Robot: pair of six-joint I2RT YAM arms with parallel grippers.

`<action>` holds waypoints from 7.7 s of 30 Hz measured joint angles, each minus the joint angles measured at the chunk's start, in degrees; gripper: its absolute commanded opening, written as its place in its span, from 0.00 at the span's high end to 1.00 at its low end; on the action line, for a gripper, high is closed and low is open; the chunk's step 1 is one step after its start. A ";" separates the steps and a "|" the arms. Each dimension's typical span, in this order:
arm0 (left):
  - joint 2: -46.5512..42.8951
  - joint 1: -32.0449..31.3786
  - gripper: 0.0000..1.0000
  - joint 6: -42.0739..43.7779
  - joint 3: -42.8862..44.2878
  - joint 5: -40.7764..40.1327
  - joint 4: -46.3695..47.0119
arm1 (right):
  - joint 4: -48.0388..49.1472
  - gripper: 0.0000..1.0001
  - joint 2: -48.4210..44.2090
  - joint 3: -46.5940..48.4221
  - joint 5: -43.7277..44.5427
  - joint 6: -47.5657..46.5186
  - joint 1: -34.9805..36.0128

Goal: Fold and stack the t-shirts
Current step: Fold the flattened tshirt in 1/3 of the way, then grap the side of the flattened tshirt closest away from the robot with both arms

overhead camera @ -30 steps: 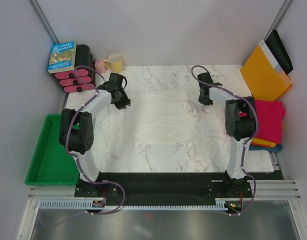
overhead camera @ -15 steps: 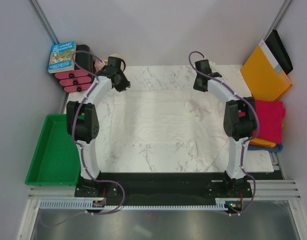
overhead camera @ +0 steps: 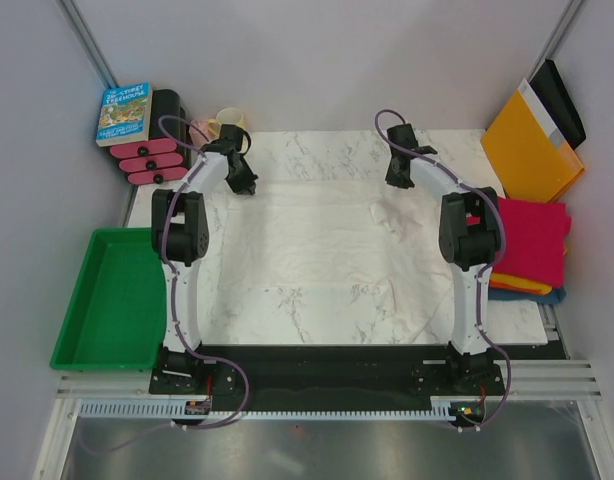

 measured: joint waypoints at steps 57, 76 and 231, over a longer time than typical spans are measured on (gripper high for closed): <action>-22.69 -7.98 0.71 0.44 -25.75 10.60 -2.32 | 1.86 1.00 -13.57 -17.31 -3.98 0.17 6.29; -32.17 -8.04 0.72 0.44 -40.13 8.04 1.90 | 7.13 0.95 -14.32 -26.97 -4.17 1.73 9.27; -47.84 -0.74 0.98 -9.64 -67.06 -10.64 3.78 | -3.19 0.62 -76.98 -64.50 3.89 6.54 22.71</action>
